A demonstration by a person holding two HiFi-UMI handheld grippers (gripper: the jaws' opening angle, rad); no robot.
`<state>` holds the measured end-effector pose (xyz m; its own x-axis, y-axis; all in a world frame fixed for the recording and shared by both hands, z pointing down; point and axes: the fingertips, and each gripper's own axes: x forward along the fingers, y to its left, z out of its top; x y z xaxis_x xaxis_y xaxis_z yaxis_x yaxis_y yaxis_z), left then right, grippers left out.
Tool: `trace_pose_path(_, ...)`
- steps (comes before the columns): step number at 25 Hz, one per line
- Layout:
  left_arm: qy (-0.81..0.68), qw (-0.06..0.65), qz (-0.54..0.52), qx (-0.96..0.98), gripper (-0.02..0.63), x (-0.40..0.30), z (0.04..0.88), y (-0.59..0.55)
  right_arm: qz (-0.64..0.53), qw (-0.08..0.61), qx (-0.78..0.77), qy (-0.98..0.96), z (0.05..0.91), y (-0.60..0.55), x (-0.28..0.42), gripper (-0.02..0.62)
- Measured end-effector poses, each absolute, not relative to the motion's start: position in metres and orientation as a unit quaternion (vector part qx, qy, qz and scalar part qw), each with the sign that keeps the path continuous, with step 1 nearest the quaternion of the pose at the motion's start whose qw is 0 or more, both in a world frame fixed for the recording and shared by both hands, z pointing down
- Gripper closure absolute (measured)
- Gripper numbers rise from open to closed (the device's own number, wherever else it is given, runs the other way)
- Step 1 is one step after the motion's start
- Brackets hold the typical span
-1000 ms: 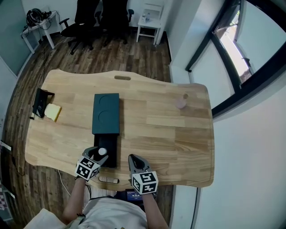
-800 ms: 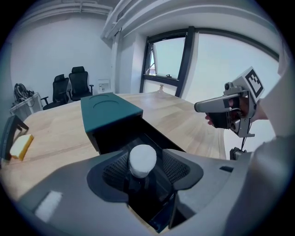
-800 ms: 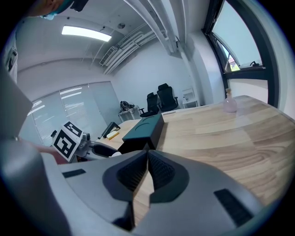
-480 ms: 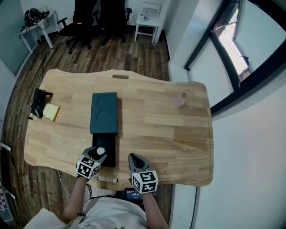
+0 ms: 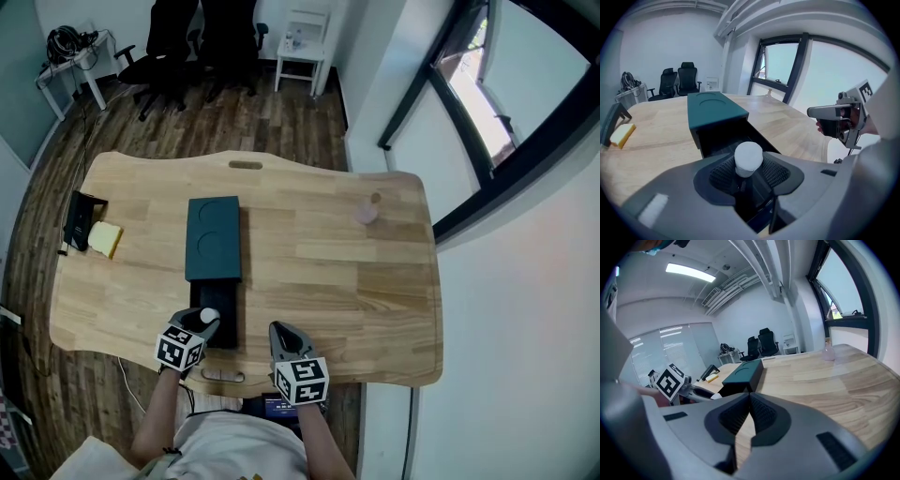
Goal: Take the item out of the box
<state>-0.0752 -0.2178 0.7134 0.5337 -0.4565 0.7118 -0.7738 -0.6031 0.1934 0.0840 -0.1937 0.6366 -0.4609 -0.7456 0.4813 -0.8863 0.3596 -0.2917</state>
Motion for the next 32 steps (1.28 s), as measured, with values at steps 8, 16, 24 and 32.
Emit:
trace_pose_path(8, -0.368, 0.235, 0.29, 0.852, 0.426, -0.068, 0.687, -0.22, 0.226, 0.131, 0.525, -0.81, 0.616, -0.184, 0.095, 0.591)
trace_pose_path(16, -0.375, 0.209, 0.249, 0.868, 0.431, -0.071, 0.643, -0.217, 0.191, 0.114, 0.556, -0.801, 0.592, -0.174, 0.095, 0.591)
trace_pose_path(24, -0.376, 0.191, 0.205, 0.883, 0.431, -0.075, 0.609, -0.211, 0.159, 0.105, 0.562, -0.804, 0.574, -0.172, 0.083, 0.591)
trace_pose_path(32, -0.374, 0.186, 0.144, 0.897, 0.431, -0.084, 0.572, -0.205, 0.139, 0.037, 0.574, -0.806, 0.542, -0.174, 0.082, 0.591)
